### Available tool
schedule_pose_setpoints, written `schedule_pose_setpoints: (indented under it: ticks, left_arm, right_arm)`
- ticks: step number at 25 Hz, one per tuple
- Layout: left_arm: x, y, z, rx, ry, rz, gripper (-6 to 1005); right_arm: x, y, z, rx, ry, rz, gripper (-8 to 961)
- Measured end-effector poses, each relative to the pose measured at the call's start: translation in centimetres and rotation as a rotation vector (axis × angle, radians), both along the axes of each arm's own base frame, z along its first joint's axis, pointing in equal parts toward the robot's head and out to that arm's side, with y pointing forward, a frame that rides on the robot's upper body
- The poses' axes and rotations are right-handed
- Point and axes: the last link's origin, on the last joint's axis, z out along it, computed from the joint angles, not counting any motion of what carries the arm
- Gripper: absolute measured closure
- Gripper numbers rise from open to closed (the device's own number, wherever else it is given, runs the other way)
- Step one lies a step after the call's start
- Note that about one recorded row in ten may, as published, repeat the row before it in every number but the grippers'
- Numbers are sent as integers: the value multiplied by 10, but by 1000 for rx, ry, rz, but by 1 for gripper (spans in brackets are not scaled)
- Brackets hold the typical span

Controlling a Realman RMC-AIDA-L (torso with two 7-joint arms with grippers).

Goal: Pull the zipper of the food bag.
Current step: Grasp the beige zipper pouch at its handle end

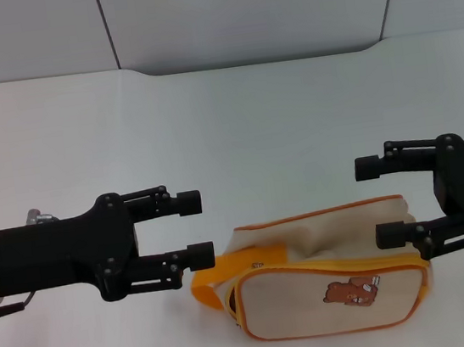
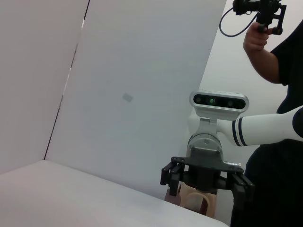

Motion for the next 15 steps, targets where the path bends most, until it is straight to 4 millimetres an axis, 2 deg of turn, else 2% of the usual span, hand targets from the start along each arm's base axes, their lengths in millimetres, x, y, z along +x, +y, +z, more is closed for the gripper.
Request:
schedule_pose_setpoints:
  ticks: [15]
  left_arm:
    - [-1, -2, -2, -14, 11, 0, 246]
  right_arm:
    - [-1, -1, -1, -11, -5, 7, 120]
